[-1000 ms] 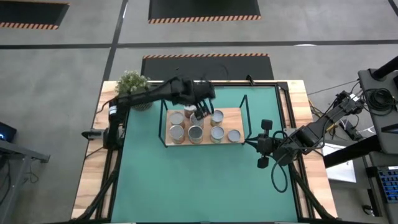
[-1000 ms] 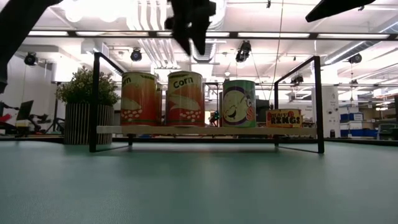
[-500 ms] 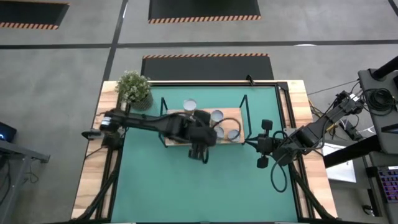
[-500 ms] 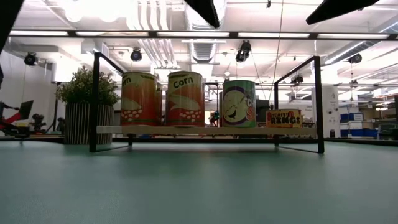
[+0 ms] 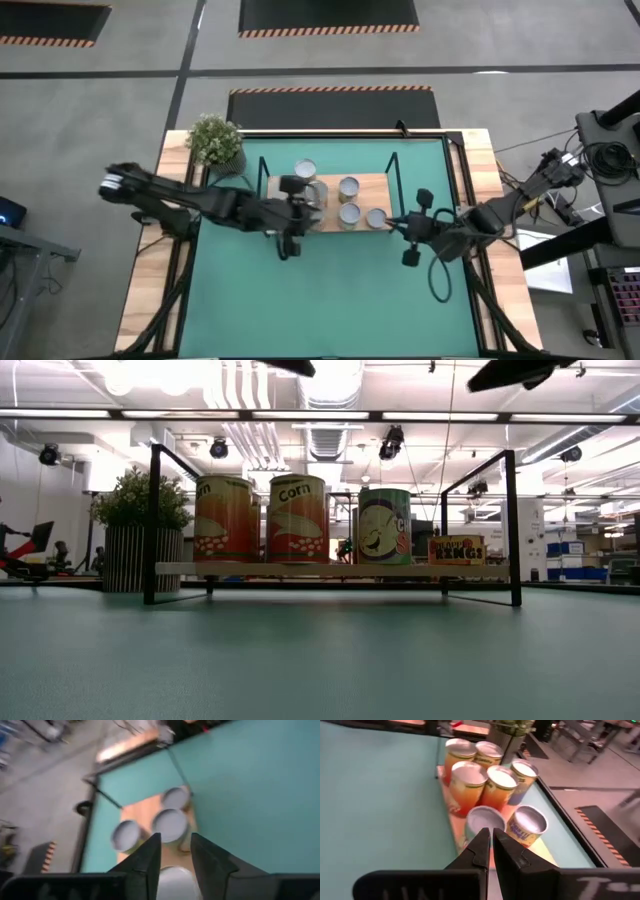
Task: Pick and place cans onto a shelf
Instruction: Put the canned peas on the shelf
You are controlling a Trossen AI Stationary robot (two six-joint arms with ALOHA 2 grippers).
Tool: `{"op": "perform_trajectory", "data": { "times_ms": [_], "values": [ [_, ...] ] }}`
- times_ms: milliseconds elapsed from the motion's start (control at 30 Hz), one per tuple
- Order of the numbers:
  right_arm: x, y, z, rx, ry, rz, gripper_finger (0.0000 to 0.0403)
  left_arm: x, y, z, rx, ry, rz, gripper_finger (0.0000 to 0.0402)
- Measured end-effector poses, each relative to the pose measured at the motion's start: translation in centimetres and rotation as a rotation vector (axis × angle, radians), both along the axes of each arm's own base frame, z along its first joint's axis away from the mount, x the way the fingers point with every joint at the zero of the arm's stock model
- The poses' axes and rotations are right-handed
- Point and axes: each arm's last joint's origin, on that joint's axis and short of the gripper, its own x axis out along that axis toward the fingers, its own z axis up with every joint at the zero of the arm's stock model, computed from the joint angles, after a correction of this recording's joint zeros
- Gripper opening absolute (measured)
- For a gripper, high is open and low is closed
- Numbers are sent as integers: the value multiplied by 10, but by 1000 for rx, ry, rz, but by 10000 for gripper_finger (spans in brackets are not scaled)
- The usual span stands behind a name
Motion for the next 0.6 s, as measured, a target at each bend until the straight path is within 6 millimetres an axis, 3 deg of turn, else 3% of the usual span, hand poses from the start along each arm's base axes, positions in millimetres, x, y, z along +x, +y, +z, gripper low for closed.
{"op": "perform_trajectory", "data": {
  "times_ms": [267, 600],
  "values": [
    [47, -26, 9, 19, -12, -69, 9, -54, 16, -26, 62, -264, 110, 50],
    [122, -73, 36, 70, 31, -46, 8, -118, 38, -13, 142, -512, 428, 43]
  ]
}}
